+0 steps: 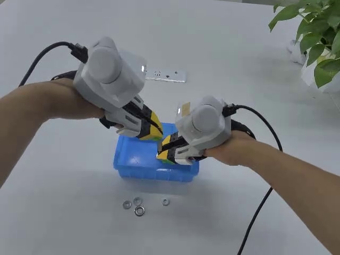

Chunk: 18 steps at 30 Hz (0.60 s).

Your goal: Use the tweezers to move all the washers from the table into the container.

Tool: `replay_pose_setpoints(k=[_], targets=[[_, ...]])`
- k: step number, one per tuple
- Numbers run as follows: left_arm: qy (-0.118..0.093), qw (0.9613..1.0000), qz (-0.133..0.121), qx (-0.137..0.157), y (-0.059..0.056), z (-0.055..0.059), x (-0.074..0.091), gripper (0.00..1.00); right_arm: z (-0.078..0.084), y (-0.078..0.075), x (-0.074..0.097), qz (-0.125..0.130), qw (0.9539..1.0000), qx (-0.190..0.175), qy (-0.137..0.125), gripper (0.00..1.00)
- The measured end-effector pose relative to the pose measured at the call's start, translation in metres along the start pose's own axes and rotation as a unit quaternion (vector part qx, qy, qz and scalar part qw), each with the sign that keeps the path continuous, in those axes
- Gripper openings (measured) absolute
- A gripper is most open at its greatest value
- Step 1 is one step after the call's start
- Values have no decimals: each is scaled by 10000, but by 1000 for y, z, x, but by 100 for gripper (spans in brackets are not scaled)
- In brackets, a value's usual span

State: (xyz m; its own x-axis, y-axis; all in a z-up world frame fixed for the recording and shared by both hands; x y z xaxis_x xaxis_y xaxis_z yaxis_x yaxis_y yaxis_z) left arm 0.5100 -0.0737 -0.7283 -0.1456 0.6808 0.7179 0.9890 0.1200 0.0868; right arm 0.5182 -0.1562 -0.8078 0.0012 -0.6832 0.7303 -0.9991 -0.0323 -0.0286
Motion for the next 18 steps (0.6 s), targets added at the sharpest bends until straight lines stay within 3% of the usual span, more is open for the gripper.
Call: replay_pose_setpoints(k=[18], targets=[[32, 10000, 19, -54, -3, -1, 2, 6, -2, 3, 2, -14, 9999, 116, 67, 11]])
Point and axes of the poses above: the centre of the closed fingertips' face, and the gripper's own axes: x roughly backward along the fingers, y roughly to its left, z roughly out of its underside, the point moved 8 cm from there along x, roughly backward along the fingers, and after that the axes turned 2 degrees about -z, right-handed, at the moved point
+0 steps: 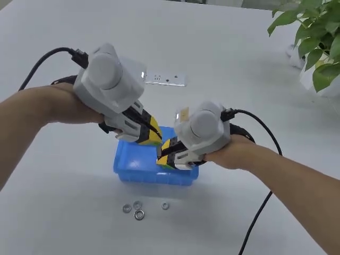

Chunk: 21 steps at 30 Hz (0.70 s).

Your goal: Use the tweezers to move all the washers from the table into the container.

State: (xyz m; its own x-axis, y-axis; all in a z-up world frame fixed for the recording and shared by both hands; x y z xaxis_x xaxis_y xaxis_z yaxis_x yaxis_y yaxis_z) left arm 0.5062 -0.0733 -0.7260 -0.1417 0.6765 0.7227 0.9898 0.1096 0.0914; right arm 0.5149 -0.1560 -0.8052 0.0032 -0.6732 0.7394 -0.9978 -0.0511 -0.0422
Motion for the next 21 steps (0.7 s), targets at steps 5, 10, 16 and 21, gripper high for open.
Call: replay_pose_setpoints(k=[5, 10, 16, 21], targets=[[-21, 10000, -32, -24, -1, -3, 2, 6, -2, 0, 3, 30, 10000, 29, -7, 12], [-34, 10000, -54, -38, -2, -6, 7, 6, -6, 2, 6, 71, 9999, 83, -14, 12], [-78, 9999, -65, -42, -5, -13, 15, 6, -14, 4, 13, 123, 9998, 126, -59, 12], [-84, 9999, -99, -89, -8, -19, 22, 6, -20, 7, 21, 185, 9997, 145, -118, 12]])
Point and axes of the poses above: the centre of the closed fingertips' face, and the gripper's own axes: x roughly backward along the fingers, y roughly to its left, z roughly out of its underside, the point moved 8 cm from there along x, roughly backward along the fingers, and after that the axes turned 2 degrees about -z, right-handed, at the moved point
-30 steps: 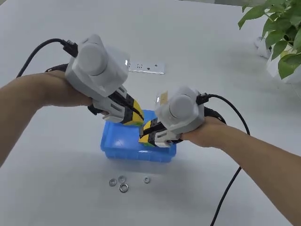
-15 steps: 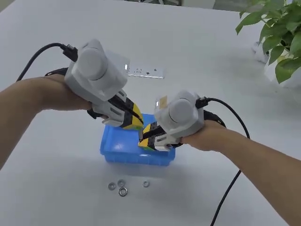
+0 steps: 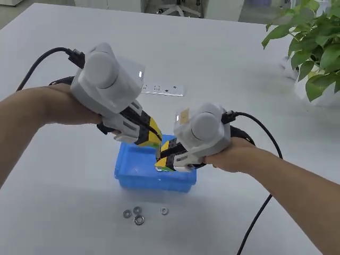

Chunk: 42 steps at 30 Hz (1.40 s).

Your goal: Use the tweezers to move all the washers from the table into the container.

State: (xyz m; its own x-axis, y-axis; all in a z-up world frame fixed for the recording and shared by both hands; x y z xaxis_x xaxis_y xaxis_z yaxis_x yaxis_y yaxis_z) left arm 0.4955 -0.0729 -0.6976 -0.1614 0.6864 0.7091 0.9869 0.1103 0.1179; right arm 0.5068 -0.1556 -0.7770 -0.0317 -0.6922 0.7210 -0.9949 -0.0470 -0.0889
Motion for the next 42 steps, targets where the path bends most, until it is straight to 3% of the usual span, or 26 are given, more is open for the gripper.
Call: replay_pose_setpoints(k=[26, 32, 42], targets=[[-31, 9999, -43, -149, -32, -26, 19, 6, -14, 31, 29, 236, 9995, 157, -100, 12], [-33, 9999, -28, -148, -42, -26, 17, 6, -12, 41, 30, 229, 9996, 133, -111, 12], [-57, 10000, 38, -39, -56, -18, 12, 6, -5, 57, 24, 167, 9997, 90, -120, 12]])
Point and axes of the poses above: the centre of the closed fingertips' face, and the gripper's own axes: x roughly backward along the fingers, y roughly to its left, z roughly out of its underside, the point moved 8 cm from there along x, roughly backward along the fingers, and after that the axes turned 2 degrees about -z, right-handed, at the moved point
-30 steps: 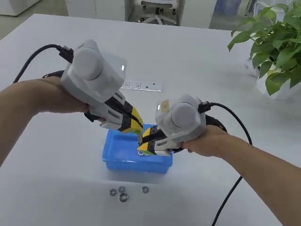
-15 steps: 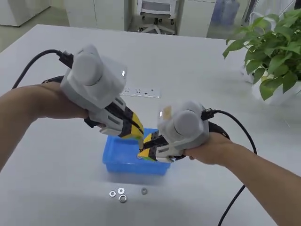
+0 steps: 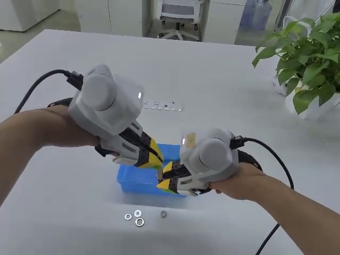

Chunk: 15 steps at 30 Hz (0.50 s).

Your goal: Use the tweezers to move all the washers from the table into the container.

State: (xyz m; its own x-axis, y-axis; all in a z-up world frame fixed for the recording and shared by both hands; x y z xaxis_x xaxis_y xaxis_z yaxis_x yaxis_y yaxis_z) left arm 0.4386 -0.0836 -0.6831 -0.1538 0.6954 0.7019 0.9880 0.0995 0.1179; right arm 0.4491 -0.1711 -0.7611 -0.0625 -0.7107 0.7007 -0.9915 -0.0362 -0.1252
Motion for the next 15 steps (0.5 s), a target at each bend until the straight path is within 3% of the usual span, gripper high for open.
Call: replay_pose_setpoints(k=[15], targets=[[-2, 9999, 134, 80, -15, 15, -15, 6, 15, 17, -11, -155, 9999, -63, 42, 12]])
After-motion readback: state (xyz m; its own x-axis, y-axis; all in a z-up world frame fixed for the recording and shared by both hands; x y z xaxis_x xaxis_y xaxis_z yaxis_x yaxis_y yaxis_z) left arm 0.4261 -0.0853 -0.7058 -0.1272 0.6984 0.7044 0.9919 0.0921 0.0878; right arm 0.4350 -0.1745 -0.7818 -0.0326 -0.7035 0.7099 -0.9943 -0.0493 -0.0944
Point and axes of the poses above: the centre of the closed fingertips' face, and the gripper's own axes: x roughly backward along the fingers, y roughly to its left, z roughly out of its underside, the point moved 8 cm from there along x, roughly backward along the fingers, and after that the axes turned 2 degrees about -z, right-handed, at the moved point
